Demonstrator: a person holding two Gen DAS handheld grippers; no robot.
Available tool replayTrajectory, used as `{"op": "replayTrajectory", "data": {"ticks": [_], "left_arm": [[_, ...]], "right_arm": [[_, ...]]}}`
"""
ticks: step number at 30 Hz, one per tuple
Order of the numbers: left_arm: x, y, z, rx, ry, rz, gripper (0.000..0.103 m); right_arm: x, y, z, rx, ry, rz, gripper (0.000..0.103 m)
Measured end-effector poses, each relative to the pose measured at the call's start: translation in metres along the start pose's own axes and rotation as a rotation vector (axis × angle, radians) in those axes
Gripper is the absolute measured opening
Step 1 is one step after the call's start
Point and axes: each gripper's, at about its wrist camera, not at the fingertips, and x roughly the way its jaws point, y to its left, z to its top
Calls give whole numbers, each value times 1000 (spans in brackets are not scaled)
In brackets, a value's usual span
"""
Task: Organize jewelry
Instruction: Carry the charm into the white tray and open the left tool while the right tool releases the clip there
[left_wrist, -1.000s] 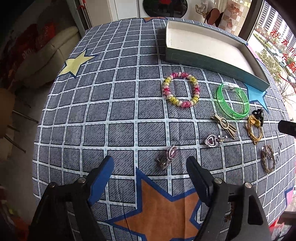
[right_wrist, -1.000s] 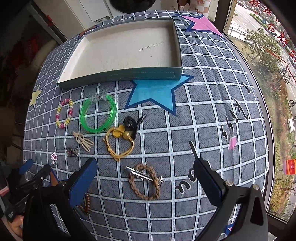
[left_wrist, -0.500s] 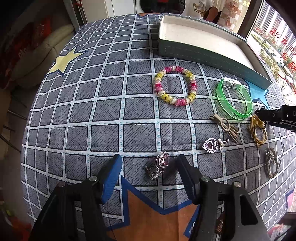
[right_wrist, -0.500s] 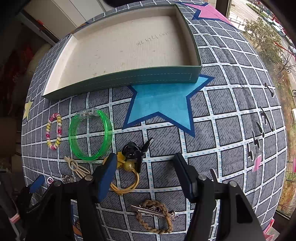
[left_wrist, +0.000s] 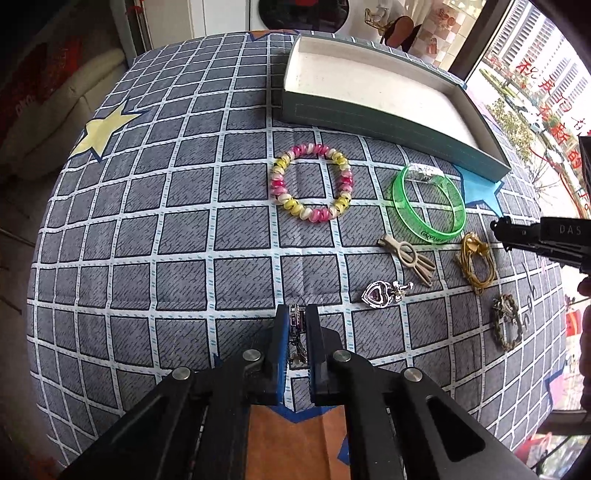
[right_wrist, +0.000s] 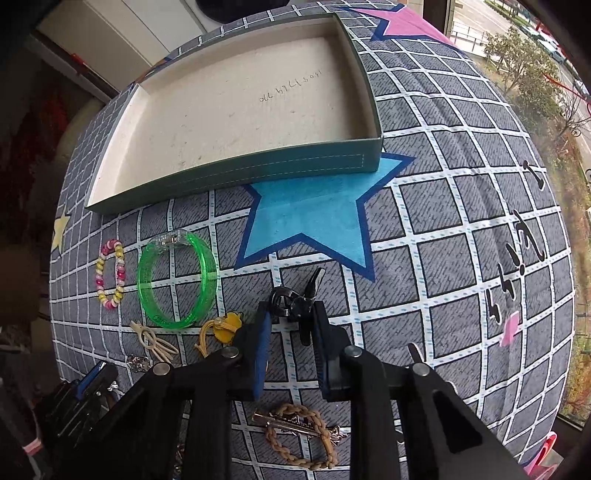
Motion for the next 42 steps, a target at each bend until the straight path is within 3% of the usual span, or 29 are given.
{"op": "replayTrajectory", "data": {"ticks": [8,19,30,42], "left_arm": [[-23,1,36,-21,-56,-38,20],[-35,-28,120,19,-157,-91,20],[25,-48,196,44,-156,-29,20],[75,-55,217,99,-123,58,21]], "right_arm": [[-23,-10,18,4,-9,69,23],[-54,5,85,-41,-86,113,23],[-33,2,152,-92,-65,89,23],[13,6,180,-126,-17,35,23]]}}
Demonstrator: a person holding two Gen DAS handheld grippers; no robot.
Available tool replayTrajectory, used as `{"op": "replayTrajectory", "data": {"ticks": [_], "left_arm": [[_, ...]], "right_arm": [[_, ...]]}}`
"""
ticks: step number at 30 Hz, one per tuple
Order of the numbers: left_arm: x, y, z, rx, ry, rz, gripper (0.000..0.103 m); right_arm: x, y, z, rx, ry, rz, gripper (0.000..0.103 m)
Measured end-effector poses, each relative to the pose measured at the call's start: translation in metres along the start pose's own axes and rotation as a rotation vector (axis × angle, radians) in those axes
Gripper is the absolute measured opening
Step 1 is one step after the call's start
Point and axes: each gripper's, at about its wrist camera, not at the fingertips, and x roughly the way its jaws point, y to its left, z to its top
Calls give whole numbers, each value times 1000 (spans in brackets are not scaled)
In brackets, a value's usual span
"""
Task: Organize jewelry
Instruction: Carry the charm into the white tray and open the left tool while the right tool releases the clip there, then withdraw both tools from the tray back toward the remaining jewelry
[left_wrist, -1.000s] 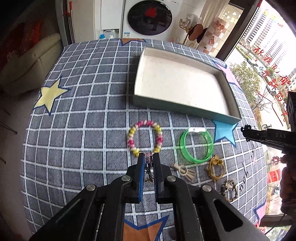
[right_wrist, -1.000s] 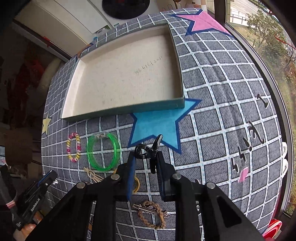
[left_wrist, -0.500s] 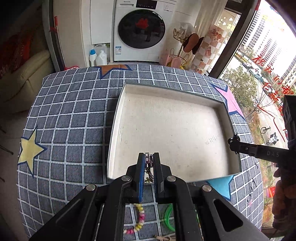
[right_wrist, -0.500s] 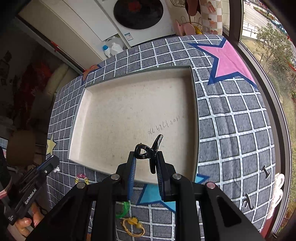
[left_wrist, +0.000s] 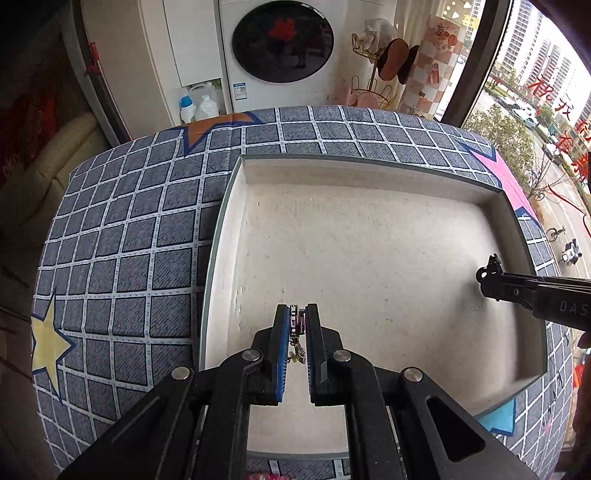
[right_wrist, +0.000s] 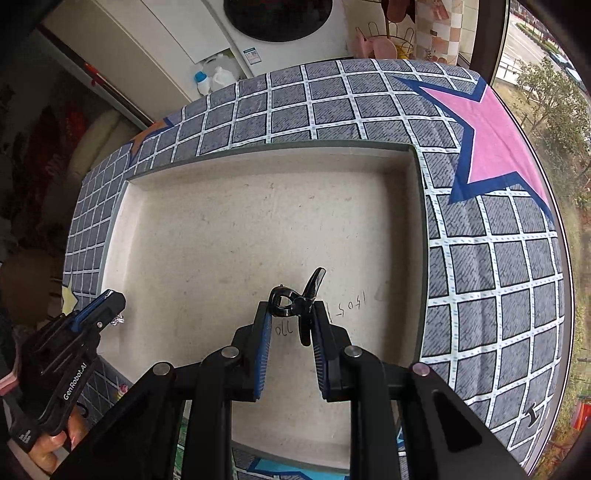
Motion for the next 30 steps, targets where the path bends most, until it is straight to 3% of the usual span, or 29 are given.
{"op": "replayTrajectory", "data": {"ticks": [11,14,15,16,27,28,29,30], "left_arm": [[11,-16,-2,65,22,65,21],[9,-17,-3,65,17,66,21],[7,-17,-3,64,11,67,21],[5,-17,-3,64,6,66,21],[-14,-20,-5,61,-53,23,21],[-16,-21,-6,62,-61,22,26],[-19,-21,-7,61,-66,21,75],[-21,-20,-9,54,-64,29,103]], "right_arm": [[11,5,1,-54,6,-42,24],[11,6,0,-42,8,-10,40],[10,6,0,-41,9,-9,53],[10,6,0,-41,6,-8,57],[-26,-8,-7,35,-52,87,58],[-29,-9,-8,42,-56,92,58],[-33,-11,-11,48,-60,100,58],[-36,-12,-12,55,-61,106,58]]}}
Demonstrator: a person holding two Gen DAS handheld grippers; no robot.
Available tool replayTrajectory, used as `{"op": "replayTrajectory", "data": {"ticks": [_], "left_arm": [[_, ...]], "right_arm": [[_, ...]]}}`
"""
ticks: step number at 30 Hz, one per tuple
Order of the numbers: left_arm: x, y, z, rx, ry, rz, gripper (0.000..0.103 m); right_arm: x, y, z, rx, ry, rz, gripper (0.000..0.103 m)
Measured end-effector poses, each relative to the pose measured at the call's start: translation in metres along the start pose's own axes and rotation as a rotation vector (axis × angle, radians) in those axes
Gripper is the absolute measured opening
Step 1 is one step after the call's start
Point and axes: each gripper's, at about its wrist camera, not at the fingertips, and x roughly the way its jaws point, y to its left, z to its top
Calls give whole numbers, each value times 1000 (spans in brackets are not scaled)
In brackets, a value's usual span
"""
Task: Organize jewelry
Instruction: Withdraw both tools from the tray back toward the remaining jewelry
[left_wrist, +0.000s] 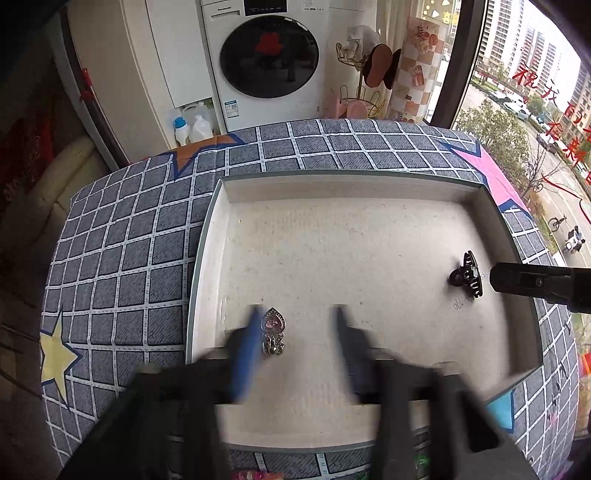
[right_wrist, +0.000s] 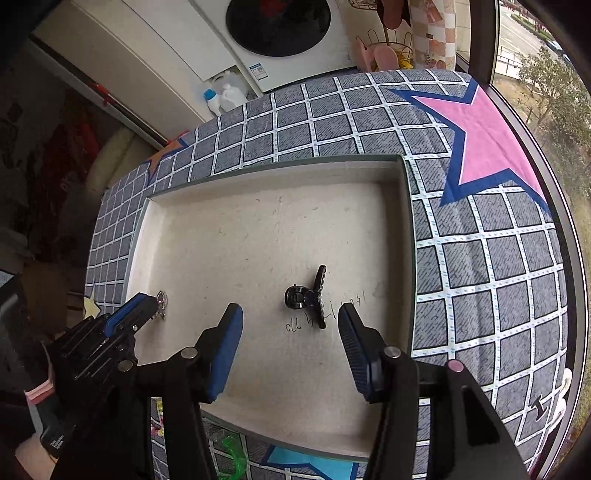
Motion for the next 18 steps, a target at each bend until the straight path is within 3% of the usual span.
{"op": "replayTrajectory", "data": {"ticks": [2,6,8,10,14,18], "left_arm": [[-7,2,-2,-11,-38,23,103],[-22,3,0,-6,-30,24,103],[-34,3,-2,2,-40,32,103],[-46,5,-8,12,-48,35,103],[-63,12,-29,26,-42,91,103],[-77,26,-60,0,-19,93,103]], "right_arm": [[-6,-1,-5,10,-6,7,58],[-11,2,-13,25,-14,19,59],[-16,2,-19,36,-18,36,66],[-23,2,-25,45,-25,56,82],[-31,5,-38,38,-28,64,82],[-39,8,-52,32,-25,74,86]]}}
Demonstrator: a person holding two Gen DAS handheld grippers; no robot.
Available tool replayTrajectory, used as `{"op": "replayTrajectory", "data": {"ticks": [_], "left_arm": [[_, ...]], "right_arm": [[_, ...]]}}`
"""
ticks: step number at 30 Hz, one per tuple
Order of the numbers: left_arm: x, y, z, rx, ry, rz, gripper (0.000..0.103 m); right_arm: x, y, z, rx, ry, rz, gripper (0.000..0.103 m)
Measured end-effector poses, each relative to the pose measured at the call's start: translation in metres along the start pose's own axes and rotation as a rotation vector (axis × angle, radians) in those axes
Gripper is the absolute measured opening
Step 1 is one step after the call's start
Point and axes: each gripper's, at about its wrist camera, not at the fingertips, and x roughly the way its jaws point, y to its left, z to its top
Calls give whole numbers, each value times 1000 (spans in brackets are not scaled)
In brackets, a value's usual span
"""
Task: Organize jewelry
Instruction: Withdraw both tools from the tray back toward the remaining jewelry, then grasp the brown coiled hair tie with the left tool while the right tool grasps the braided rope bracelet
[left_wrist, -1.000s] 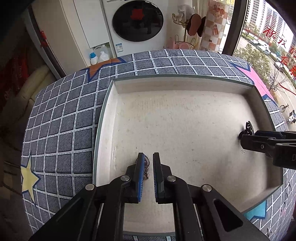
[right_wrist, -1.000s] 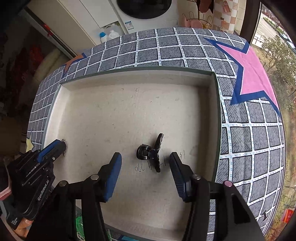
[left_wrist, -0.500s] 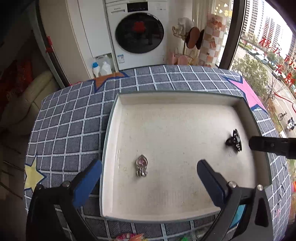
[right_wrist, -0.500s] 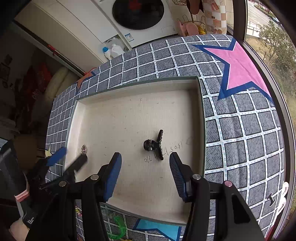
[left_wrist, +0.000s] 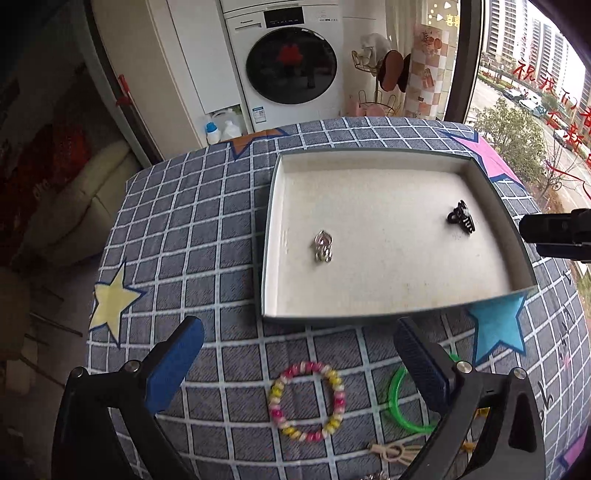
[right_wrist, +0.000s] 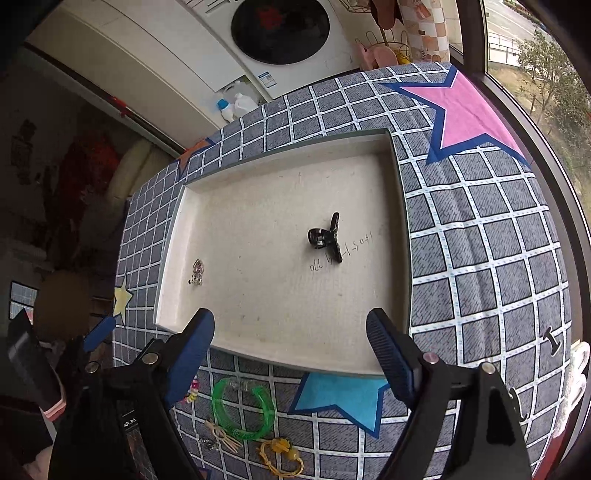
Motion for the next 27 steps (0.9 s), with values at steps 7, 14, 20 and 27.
{"op": "replayTrajectory", "data": {"ticks": [7,14,20,27], "left_arm": [[-16,13,-66,-31,113,-56,103],[-33,13,-124,-43,187,-68,103],[-42,4,-157,-58,238,-91,103],[-46,-13,-179,-51,277,-101,103]], "right_arm": [[-17,3,-41,22,22,27,87],[-21,2,-98,12,101,-10,87],[-18,-8,-147,5,175,-98,87],[-17,-8,-184,-54,216,-197,87]]}}
